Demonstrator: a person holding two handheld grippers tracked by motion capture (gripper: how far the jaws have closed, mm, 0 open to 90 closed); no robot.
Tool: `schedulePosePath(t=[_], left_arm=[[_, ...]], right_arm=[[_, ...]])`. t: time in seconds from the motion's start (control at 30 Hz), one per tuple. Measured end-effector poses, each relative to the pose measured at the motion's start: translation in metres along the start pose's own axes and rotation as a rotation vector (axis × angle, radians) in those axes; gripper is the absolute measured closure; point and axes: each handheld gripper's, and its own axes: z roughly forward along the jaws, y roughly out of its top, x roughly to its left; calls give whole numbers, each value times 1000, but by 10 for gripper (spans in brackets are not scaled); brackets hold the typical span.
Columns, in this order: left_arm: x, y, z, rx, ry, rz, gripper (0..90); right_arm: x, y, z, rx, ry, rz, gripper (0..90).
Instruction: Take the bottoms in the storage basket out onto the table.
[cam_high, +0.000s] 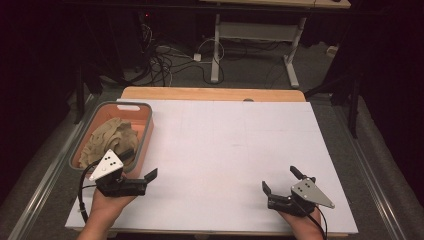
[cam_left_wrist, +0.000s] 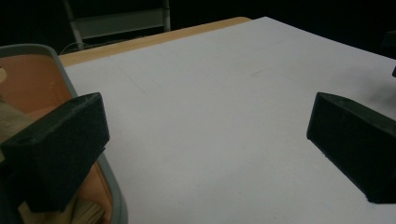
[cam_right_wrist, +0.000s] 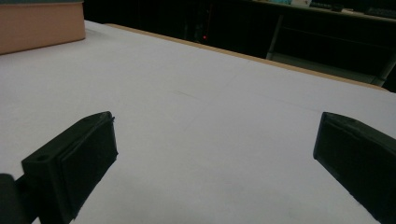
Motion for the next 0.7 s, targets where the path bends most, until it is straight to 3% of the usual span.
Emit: schedulePosePath(t=[0.7], left_arm=[[33,1,-31,-51,101,-56,0]], right_arm=[[1,-1,1,8,4,4,3]])
